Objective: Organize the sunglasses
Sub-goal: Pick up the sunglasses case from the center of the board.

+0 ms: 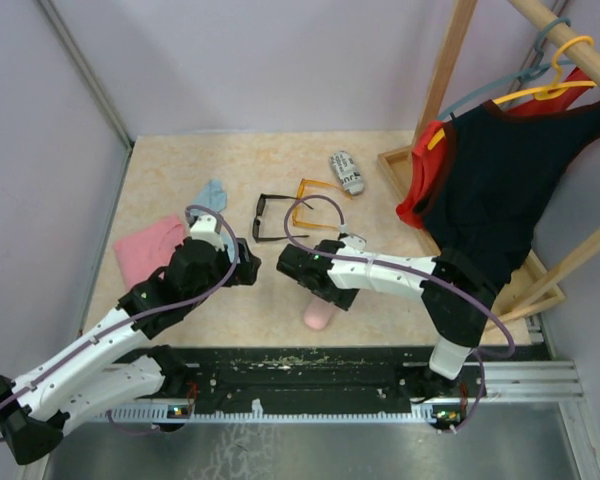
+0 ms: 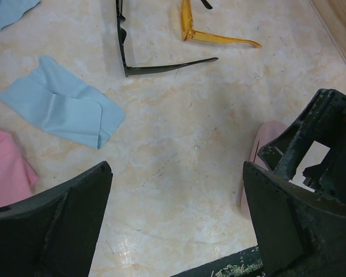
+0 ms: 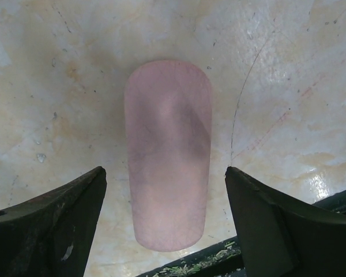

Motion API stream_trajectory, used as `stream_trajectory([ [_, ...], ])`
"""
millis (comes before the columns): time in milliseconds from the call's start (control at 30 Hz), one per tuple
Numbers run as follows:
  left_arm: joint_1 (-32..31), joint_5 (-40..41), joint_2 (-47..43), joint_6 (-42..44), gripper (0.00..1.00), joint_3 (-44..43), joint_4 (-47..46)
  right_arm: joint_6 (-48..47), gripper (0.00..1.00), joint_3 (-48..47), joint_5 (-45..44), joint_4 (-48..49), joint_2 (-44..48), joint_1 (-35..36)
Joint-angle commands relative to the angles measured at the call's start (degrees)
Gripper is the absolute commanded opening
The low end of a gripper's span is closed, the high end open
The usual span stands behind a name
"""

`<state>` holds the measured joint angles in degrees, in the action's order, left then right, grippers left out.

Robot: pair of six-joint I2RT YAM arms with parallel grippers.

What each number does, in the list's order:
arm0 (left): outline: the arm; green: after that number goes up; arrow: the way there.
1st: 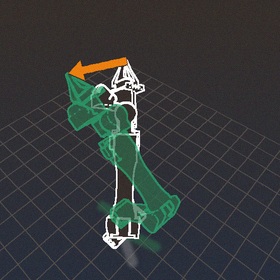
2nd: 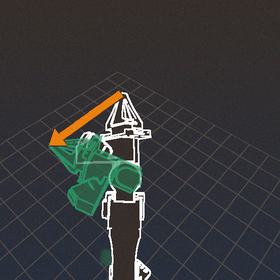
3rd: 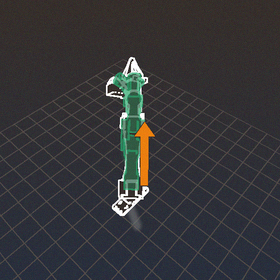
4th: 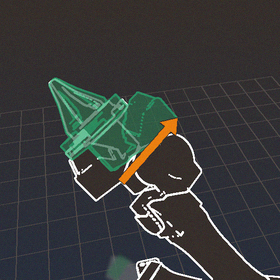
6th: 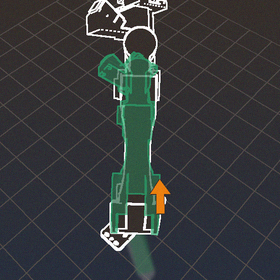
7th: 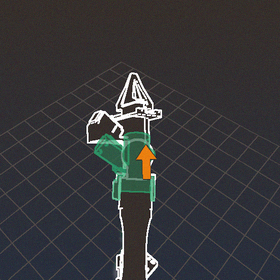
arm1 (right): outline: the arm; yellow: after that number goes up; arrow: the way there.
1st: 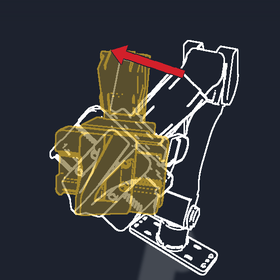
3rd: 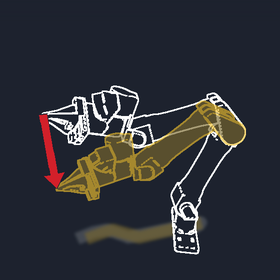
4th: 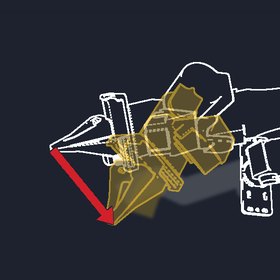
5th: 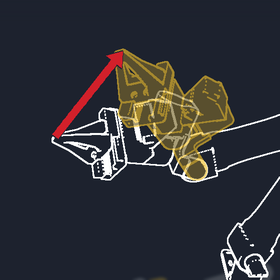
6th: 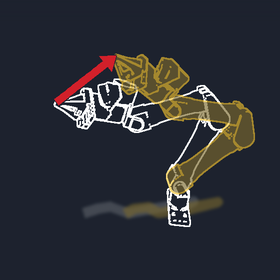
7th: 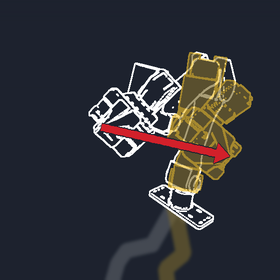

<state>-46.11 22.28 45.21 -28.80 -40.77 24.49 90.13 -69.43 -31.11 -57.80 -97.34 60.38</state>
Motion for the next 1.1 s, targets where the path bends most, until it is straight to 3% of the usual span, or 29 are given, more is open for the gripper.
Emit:
stream_trajectory([
  [0, 0.01, -0.24, -1.25, -0.73, 0.99, 0.62, -0.50, 0.30, 0.84, -0.89, 1.82, 1.25, -1.09, 0.53],
  [567, -0.04, -0.76, -0.73, -0.60, 0.99, 0.75, -0.95, -1.81, 0.73, 1.92, 3.93, 5.63, -3.07, 0.54],
  [833, -0.03, -1.44, -0.07, -0.54, 1.00, 0.87, -1.46, -2.31, 0.77, 1.38, 3.21, 3.58, -4.48, 0.54],
  [1067, -0.04, -1.63, 0.08, -0.48, 0.99, 1.04, -1.88, -2.17, 0.73, 2.54, 3.36, 5.48, -4.05, 0.53],
])
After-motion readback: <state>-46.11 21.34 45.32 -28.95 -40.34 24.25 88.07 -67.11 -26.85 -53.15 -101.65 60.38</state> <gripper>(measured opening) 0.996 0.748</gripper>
